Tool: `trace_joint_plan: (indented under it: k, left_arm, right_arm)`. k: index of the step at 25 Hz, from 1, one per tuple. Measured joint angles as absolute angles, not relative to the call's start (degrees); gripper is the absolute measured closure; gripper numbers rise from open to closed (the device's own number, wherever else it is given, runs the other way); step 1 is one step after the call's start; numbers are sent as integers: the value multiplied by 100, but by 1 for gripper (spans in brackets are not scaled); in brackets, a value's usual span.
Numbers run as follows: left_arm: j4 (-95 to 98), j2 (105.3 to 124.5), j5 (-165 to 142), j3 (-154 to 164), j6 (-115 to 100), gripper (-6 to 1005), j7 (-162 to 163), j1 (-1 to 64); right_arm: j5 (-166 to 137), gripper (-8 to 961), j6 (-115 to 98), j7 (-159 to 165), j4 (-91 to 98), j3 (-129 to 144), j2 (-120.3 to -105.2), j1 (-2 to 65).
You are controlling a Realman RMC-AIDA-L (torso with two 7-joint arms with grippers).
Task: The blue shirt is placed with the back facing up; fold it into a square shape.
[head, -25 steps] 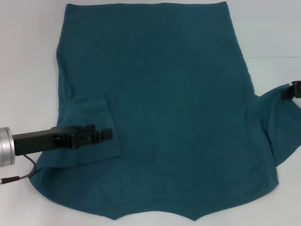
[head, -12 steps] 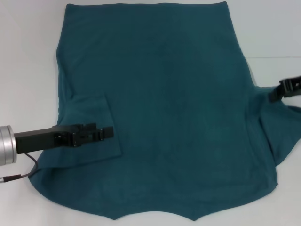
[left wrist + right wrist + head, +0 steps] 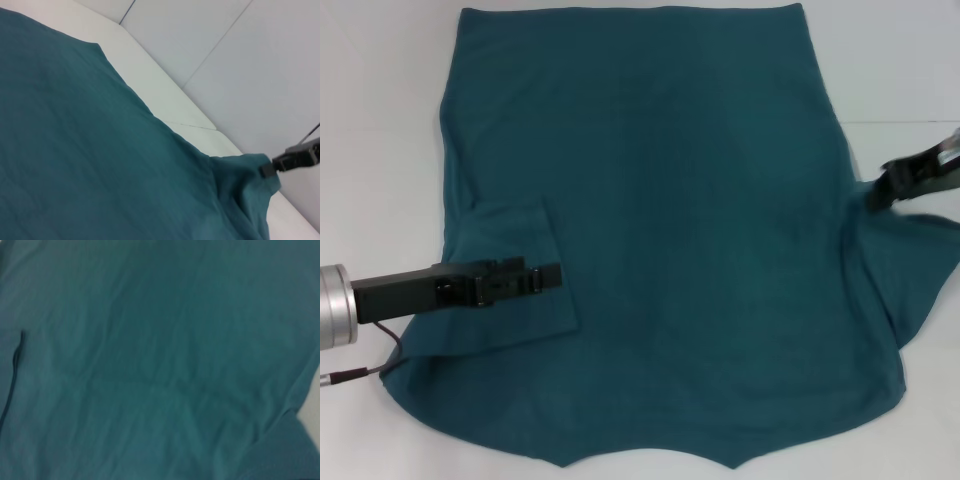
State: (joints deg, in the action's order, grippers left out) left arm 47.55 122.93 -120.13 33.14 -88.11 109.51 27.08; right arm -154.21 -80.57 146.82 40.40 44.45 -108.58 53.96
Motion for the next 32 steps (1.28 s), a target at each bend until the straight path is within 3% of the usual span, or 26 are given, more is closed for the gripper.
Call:
trace_joint_plan:
  k: [11,32]
  left_arm:
    - [4738,12303,-11983,3240,-8712,140,10952,2716]
    - [4730,12314,-11961,3225,-8564,140,10985,2693]
  right_arm:
    - [-15421,905,-7537,14875,3560,4958,-11246,5647]
    - [-14898,893,-6656,15295,3101,4999,-11251,5693]
